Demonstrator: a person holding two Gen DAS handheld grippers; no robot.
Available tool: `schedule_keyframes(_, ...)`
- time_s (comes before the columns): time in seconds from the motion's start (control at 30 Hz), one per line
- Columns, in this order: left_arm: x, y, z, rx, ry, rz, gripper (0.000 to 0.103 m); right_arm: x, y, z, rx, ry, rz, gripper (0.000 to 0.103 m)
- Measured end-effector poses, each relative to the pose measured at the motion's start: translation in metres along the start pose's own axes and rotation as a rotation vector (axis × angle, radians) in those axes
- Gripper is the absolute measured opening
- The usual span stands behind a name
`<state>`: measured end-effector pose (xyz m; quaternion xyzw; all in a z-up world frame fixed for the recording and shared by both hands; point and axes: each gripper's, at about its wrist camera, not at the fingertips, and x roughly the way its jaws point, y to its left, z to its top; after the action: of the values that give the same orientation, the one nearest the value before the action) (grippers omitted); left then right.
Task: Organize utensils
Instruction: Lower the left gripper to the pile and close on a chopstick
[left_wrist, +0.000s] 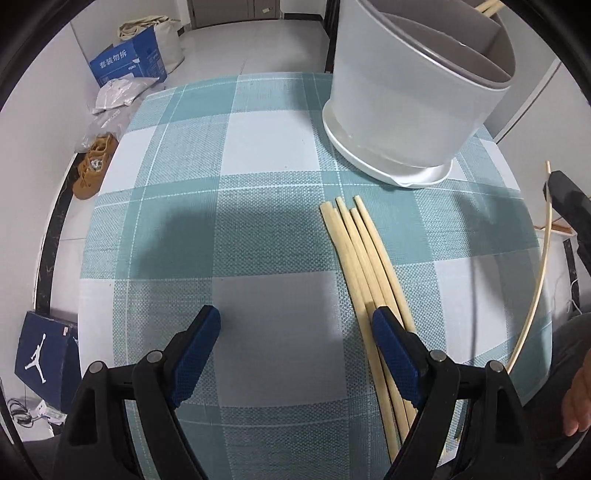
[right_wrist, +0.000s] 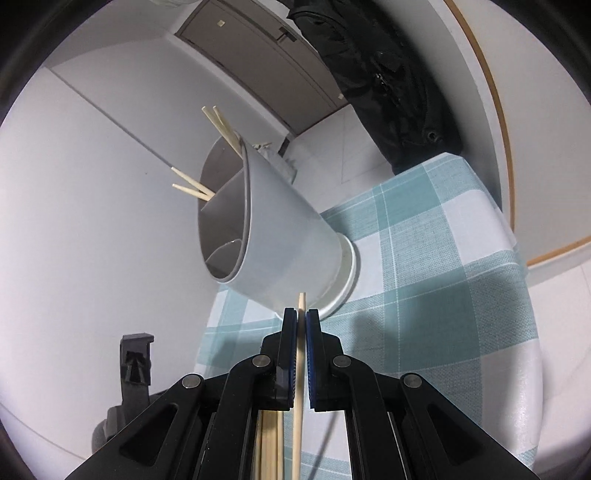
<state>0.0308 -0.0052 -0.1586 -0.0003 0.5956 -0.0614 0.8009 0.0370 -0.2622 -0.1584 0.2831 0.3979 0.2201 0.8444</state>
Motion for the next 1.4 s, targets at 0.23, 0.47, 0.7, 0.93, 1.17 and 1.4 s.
schedule_keyframes(0.23, 0.002, 0.000, 0.001, -0.037, 0.012, 0.015, 0.081, -0.002, 0.005, 0.002, -0.050, -0.010, -0.019, 0.004)
schedule_keyframes(0.47, 0.006, 0.001, 0.008, -0.054, 0.021, 0.062, 0.081, -0.004, 0.010, 0.003, -0.082, -0.029, -0.022, 0.004)
schedule_keyframes(0.7, 0.013, 0.006, 0.024, -0.085, 0.016, 0.095, 0.081, -0.004, 0.011, 0.003, -0.091, -0.027, -0.023, 0.004)
schedule_keyframes(0.93, 0.016, -0.002, 0.034, -0.054, -0.018, 0.159, 0.081, -0.001, 0.007, 0.005, -0.071, -0.023, -0.020, 0.004)
schedule_keyframes(1.17, 0.015, -0.005, 0.036, -0.028, -0.045, 0.142, 0.059, 0.006, 0.008, 0.008, -0.057, -0.022, -0.013, 0.004)
schedule_keyframes(1.4, 0.013, -0.018, 0.041, 0.014, -0.039, 0.104, 0.009, 0.007, 0.005, 0.010, -0.041, -0.020, -0.015, 0.004)
